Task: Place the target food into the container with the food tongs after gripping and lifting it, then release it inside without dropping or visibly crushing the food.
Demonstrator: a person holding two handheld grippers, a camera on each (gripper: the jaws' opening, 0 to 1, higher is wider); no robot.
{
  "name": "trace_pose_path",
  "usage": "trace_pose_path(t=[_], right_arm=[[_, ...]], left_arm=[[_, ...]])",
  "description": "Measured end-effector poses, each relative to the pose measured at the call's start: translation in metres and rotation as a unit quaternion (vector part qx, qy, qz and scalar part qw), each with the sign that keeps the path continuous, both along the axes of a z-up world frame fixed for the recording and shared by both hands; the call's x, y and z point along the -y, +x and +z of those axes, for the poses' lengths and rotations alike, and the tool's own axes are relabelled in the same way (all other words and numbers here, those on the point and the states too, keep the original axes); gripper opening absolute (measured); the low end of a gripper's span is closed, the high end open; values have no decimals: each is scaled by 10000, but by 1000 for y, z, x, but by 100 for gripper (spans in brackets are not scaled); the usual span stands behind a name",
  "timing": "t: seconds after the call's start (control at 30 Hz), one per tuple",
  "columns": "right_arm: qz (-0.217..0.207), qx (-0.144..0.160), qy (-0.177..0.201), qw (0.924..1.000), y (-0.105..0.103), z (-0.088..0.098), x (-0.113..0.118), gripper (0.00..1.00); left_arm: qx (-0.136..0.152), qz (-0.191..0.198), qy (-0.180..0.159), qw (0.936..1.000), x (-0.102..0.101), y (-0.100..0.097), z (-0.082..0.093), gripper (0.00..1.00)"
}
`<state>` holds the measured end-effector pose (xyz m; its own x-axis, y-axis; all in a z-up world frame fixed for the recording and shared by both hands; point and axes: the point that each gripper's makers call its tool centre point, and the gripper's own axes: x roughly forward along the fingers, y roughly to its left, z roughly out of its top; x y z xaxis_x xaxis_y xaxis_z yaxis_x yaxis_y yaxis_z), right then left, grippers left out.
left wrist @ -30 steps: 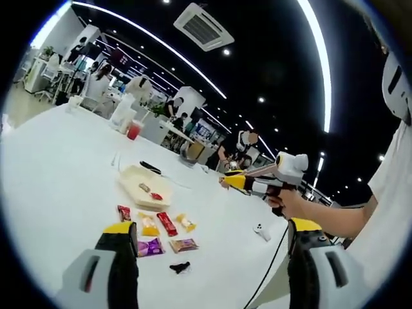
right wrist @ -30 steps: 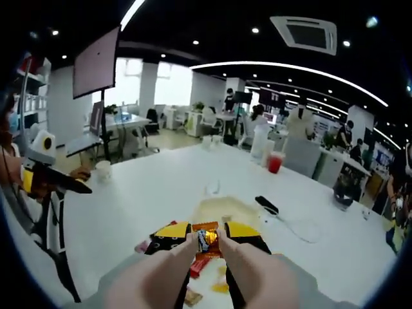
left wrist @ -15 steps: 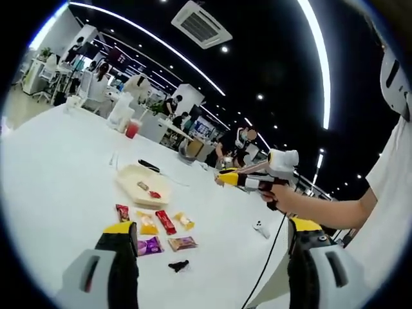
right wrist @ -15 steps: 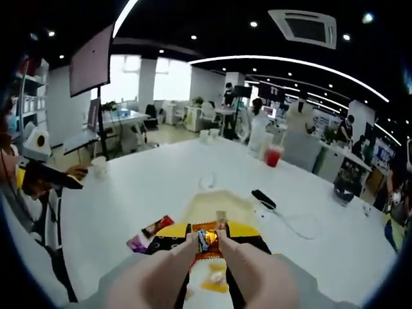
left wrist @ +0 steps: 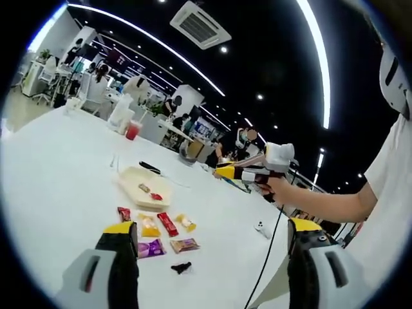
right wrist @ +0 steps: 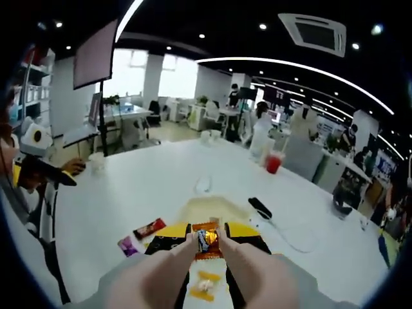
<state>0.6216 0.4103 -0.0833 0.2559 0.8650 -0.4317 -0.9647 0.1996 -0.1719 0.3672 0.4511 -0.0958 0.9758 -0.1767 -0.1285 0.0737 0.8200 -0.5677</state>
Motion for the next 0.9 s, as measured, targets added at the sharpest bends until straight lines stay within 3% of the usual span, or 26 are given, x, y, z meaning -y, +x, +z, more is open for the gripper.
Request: trace_pose_path(t=[0.6,0.9], right_arm=[[111,75,-14,9999,9,8,-30,20],[171,78,-61,9998,7,3,-39,20]], left_arm=[[-11,150,-88,9998,-8,-4,-6,97],[-49,103,-95,9999,-7,-2,-7,97]])
